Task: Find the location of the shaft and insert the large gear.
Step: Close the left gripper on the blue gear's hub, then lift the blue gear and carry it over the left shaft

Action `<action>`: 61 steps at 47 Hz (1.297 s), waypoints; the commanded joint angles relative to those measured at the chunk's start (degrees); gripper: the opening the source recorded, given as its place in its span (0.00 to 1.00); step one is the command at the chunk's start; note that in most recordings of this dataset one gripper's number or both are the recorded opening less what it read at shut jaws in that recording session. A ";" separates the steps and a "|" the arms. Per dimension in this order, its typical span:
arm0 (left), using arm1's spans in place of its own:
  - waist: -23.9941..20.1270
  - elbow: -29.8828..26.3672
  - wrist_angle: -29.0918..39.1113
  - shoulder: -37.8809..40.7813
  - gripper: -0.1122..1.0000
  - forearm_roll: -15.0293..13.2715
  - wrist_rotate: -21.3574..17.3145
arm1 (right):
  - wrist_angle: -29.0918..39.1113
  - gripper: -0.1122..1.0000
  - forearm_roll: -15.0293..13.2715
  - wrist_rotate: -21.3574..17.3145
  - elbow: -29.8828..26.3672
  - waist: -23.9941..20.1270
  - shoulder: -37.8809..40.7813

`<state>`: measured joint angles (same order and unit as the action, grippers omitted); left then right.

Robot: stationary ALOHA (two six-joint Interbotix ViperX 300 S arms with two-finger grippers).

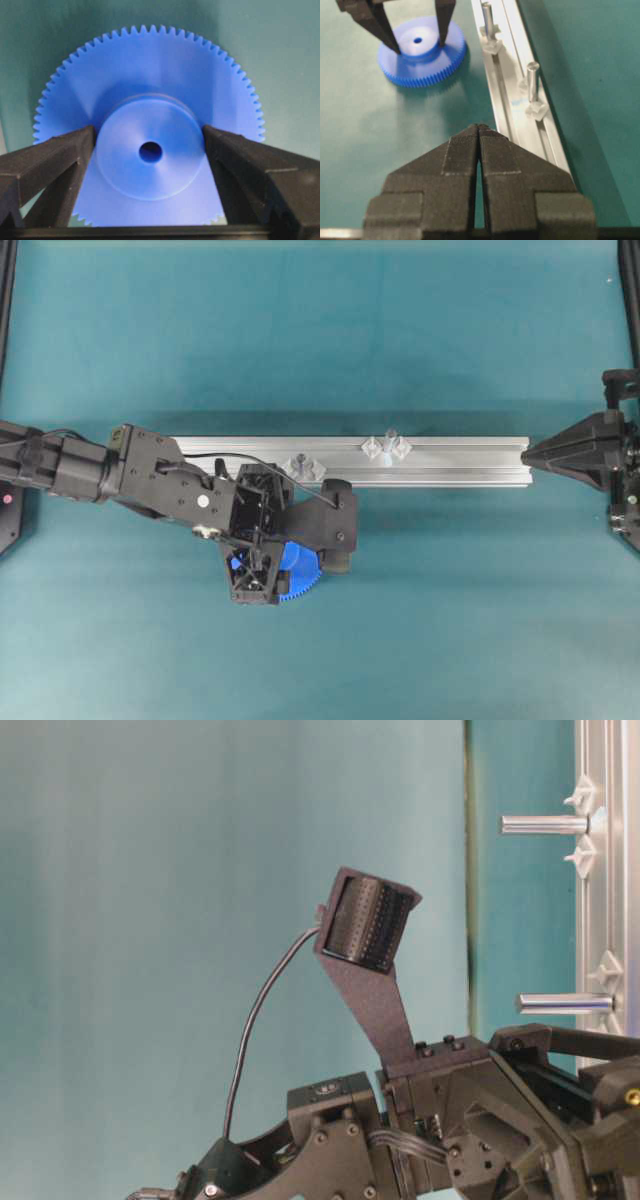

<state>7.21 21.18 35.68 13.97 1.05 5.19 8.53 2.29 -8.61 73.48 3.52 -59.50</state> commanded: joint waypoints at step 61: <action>-0.09 -4.57 2.02 -2.72 0.73 0.18 -0.44 | -0.26 0.10 0.09 -0.53 -0.44 0.09 -0.70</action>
<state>7.03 18.63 37.35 14.06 1.05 4.83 8.53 2.37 -8.61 73.74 3.52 -60.38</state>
